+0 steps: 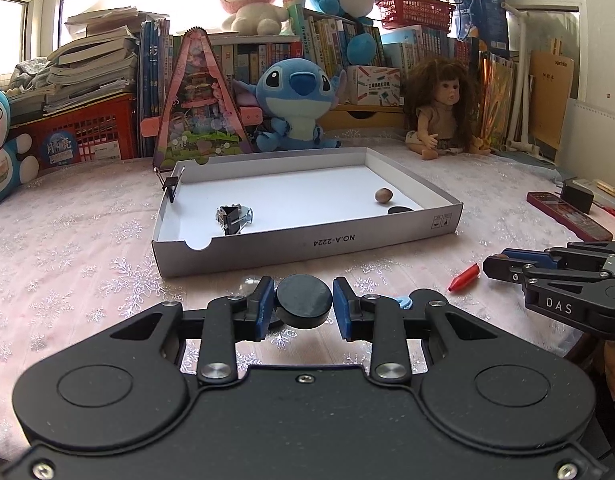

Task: Organize rigid objects
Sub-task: 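Carry the puck with the left tool into the tray while the right tool carries the nut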

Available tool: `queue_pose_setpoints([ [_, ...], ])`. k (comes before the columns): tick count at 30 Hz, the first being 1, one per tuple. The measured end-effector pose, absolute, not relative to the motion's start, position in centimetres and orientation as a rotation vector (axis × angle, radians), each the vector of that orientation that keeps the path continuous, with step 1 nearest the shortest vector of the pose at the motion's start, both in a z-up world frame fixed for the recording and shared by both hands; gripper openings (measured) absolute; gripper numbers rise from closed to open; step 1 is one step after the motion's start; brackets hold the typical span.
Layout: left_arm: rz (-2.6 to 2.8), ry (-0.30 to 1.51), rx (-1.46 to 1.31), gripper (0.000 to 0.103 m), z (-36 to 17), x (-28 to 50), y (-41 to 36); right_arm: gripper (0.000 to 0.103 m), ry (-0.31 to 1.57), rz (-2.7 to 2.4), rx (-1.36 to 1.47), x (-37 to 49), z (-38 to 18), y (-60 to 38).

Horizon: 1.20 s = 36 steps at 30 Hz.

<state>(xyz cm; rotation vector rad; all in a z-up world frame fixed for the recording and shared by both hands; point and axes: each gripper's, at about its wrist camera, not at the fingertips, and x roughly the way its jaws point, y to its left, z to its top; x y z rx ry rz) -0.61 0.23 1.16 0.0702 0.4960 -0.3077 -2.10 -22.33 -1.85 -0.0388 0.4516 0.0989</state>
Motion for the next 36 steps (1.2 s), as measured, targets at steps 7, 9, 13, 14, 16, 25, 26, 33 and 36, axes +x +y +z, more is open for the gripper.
queue_pose_setpoints([
  [7, -0.282, 0.487, 0.053, 0.03, 2.0, 0.4, 0.8, 0.024, 0.446, 0.087, -0.027, -1.5, -1.3, -22.4],
  [9, -0.277, 0.484, 0.05, 0.03, 2.3, 0.8, 0.9, 0.024, 0.447, 0.081, -0.02, -1.1, -1.1, -22.4],
  [13, -0.264, 0.482, 0.038, 0.03, 2.8, 1.8, 1.2, 0.024, 0.454, 0.068, -0.009, -0.4, -0.8, -22.6],
  [14, -0.26, 0.482, 0.035, 0.03, 2.9, 2.0, 1.3, 0.024, 0.455, 0.067, -0.006, -0.2, -0.8, -22.7],
  [16, -0.252, 0.48, 0.03, 0.03, 3.2, 2.5, 1.5, 0.024, 0.452, 0.063, 0.0, 0.2, -0.5, -22.8],
  [25, -0.228, 0.464, 0.024, 0.03, 4.1, 4.6, 2.0, 0.024, 0.441, 0.065, 0.011, 2.3, 0.6, -22.9],
  [26, -0.227, 0.467, 0.02, 0.03, 4.1, 4.8, 2.0, 0.024, 0.439, 0.069, 0.007, 2.5, 0.7, -22.9],
  [33, -0.217, 0.48, -0.002, 0.03, 4.4, 6.8, 2.2, 0.024, 0.438, 0.08, 0.001, 4.3, 1.2, -22.5],
  [36, -0.211, 0.484, -0.011, 0.03, 4.5, 7.9, 2.2, 0.024, 0.44, 0.081, -0.003, 5.2, 1.4, -22.4],
])
